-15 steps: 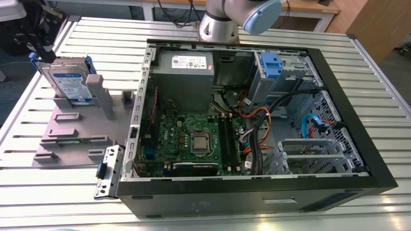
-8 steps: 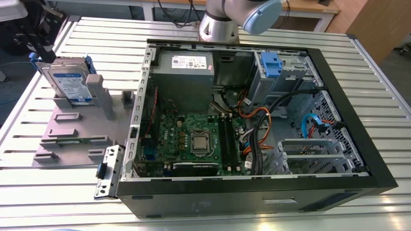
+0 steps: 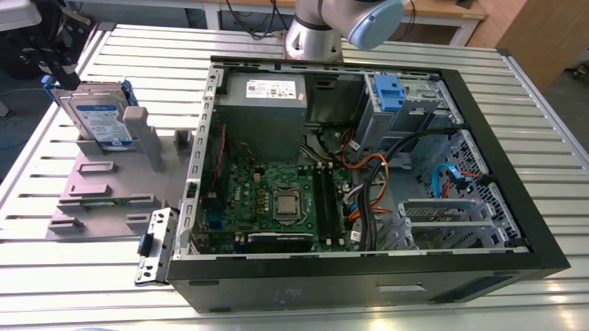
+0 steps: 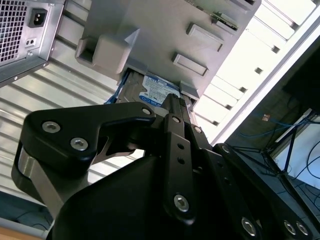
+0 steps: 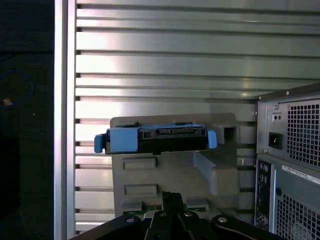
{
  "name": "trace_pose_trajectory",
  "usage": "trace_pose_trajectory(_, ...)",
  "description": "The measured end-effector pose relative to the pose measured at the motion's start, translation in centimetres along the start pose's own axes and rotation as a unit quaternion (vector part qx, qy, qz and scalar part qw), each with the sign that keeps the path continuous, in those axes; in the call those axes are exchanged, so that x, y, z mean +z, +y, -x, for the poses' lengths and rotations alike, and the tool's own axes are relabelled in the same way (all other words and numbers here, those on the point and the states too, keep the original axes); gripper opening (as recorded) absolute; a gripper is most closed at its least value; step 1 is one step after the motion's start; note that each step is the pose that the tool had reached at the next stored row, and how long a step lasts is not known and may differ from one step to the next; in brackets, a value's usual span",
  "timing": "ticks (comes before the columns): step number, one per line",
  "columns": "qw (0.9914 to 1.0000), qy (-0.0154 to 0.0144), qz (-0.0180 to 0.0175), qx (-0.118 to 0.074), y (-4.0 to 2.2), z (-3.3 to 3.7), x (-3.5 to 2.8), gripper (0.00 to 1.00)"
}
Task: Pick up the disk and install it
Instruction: 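Pick up the disk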
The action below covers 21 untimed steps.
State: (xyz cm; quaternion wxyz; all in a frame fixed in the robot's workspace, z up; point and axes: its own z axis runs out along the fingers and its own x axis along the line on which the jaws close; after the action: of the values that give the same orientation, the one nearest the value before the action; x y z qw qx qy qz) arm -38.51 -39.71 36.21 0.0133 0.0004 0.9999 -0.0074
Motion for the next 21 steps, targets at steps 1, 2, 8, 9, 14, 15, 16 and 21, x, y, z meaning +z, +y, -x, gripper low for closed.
trace_pose_trajectory(1,1.00000,0.0000,0.0000,-0.001,0.00,0.00,0.00,0.11)
trace_pose_trajectory(2,1.00000,0.0000,0.0000,-0.002,0.00,0.00,0.00,0.11)
trace_pose_trajectory(8,0.99996,-0.0001,0.0002,-0.009,0.00,0.00,0.00,0.11)
trace_pose_trajectory(9,0.99995,-0.0001,0.0002,-0.010,0.00,0.00,0.00,0.11)
trace_pose_trajectory(14,0.99990,-0.0002,0.0004,-0.014,0.00,0.00,0.00,0.11)
trace_pose_trajectory(15,0.99988,-0.0002,0.0004,-0.015,0.00,0.00,0.00,0.11)
trace_pose_trajectory(16,0.99987,-0.0002,0.0004,-0.016,0.00,0.00,0.00,0.11)
trace_pose_trajectory(21,0.99978,-0.0003,0.0005,-0.021,0.00,0.00,0.00,0.11)
